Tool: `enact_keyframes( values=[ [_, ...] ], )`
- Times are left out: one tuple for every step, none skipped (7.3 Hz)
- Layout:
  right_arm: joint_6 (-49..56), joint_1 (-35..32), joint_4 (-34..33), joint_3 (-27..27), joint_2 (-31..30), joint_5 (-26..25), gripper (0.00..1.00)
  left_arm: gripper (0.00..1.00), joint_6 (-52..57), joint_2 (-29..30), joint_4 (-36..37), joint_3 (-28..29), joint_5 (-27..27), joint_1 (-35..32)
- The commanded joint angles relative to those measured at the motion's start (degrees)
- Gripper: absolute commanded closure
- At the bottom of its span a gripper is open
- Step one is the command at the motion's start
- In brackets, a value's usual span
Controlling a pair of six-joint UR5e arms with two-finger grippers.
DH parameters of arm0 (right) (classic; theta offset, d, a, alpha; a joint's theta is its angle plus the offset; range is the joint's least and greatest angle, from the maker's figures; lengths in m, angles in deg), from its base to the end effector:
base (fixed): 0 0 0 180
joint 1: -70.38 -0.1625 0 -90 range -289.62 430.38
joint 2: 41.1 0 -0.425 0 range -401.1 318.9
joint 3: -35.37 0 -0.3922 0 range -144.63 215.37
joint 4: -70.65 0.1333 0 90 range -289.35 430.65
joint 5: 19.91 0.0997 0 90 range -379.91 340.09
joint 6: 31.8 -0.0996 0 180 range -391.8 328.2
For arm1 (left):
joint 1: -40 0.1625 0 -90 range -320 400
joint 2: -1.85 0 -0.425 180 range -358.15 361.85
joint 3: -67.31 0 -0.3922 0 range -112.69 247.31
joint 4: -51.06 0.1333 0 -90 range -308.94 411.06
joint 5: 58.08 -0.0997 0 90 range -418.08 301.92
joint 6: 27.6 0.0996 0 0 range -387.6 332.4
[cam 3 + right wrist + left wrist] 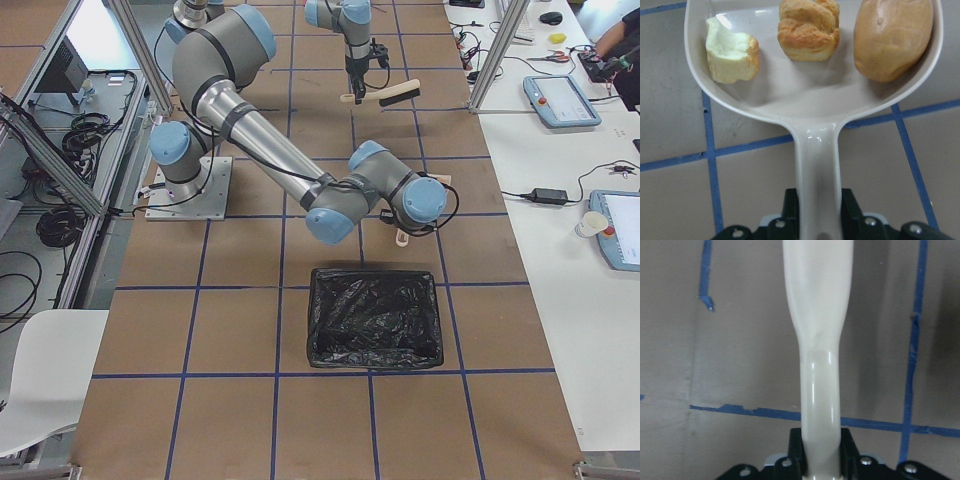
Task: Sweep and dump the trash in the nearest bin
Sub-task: 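Lift the dustpan with the right gripper while the left withdraws the brush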
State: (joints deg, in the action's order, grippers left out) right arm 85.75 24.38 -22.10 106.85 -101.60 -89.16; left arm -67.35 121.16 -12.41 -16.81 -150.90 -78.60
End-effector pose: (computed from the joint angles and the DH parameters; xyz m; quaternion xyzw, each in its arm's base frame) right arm -0.3508 -0.6060 0.3512 -0.5770 0.7936 -0.1660 0.0985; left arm -0.4348 -0.5293 0.2832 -0.0977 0.9945 -0.0362 0.0052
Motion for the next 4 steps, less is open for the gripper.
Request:
enact_keyframes(
  values=[
    [0.3,11.2,4.1,-4.6,-1.9,-2.8,1.00,0.91,0.3,-9.7,0.4,-15.0,0.5,1.0],
    [0.3,15.5,4.2,-7.4,-1.4,-5.9,1.00,0.91,-0.1,-12.3,0.7,-20.8,1.5,0.0],
    [0.3,16.9,4.0,-9.6,-0.3,-8.7,1.00,0.91,0.1,-14.7,1.2,-25.4,4.5,-2.5],
    [0.2,17.1,3.1,-12.0,1.2,-13.1,1.00,0.91,0.5,-14.7,2.2,-27.0,5.2,-4.3]
  ],
)
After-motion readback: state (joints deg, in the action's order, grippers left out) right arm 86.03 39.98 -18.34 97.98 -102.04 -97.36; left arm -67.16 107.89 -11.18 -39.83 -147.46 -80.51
